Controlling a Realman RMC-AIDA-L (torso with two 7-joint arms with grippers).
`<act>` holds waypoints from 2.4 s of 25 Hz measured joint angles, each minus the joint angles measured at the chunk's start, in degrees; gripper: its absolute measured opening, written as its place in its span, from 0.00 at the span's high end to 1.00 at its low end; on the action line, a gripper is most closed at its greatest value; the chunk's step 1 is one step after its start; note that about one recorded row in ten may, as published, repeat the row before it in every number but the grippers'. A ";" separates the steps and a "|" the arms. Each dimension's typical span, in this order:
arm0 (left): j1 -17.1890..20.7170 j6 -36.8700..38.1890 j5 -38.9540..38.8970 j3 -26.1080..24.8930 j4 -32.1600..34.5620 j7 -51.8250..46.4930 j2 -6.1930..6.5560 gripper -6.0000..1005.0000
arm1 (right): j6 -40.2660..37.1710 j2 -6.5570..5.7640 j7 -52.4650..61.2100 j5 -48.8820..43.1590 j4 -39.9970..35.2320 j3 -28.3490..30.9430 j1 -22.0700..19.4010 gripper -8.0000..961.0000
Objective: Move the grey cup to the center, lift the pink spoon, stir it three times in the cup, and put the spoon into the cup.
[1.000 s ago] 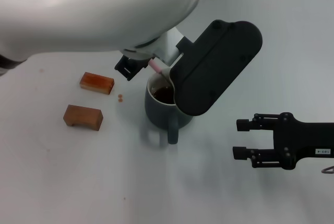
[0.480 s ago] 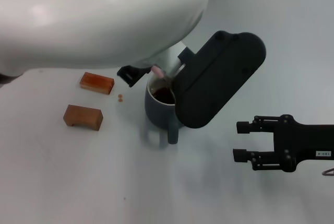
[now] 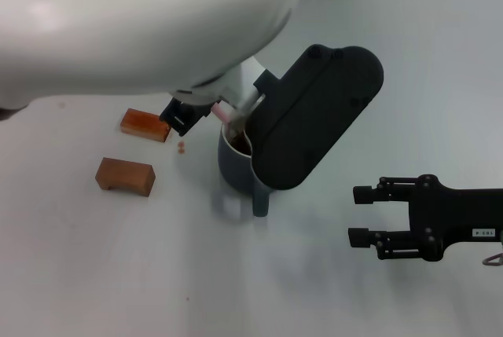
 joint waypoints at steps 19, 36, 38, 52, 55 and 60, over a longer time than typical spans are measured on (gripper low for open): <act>1.08 -2.19 -0.03 -0.34 2.03 0.34 0.05 0.86 | -0.06 0.00 0.00 -0.02 0.00 0.02 -0.12 0.24; 13.62 -19.79 -4.43 -20.48 14.51 4.01 0.50 0.59 | 0.04 -0.09 -0.42 0.45 -0.66 0.17 0.19 0.24; 15.25 -21.82 -6.24 -22.37 15.70 4.44 0.53 0.50 | 0.03 -0.09 -0.44 0.48 -0.81 0.22 0.21 0.24; 35.05 -22.40 -69.59 -56.19 4.07 24.92 1.01 0.35 | -0.67 -0.09 -0.42 1.27 -2.20 0.64 0.69 0.24; 35.19 -17.74 -73.62 -60.08 -3.10 27.03 0.98 0.32 | -0.76 -0.09 -1.10 2.14 -2.20 0.58 0.73 0.24; 39.12 -13.44 -76.77 -61.69 -16.02 34.99 0.80 0.30 | -2.56 -0.09 -3.39 4.99 -2.20 0.70 -0.29 0.24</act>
